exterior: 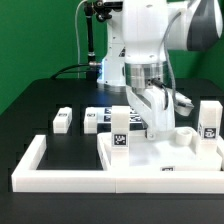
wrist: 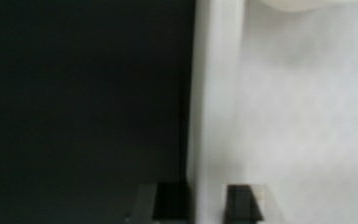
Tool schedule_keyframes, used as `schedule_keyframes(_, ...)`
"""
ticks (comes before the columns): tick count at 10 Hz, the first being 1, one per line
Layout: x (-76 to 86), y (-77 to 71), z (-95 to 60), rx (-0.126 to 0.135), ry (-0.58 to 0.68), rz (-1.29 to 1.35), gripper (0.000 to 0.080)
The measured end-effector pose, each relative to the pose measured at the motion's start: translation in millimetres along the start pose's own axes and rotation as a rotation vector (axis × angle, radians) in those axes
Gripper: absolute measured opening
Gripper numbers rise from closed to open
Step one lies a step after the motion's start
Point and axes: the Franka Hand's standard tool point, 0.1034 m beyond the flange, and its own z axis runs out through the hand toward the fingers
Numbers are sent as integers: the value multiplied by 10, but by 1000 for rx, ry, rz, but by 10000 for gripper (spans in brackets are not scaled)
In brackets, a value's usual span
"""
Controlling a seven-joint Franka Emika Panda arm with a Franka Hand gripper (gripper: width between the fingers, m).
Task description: Assemble desk
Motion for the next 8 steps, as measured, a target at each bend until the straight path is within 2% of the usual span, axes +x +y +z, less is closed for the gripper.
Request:
schedule_keyframes(1,52,84,26,-12,-4,-63,64)
schedule_keyframes(3,44,106,37,-17,-6,-149,64)
schedule_keyframes(5,216,217,22,-41,-25,-412,65)
schedule_keyframes(7,325,142,-15,-51,-21,-667,63)
schedule_keyframes(8,344,180,6,-51,-5,-692,63)
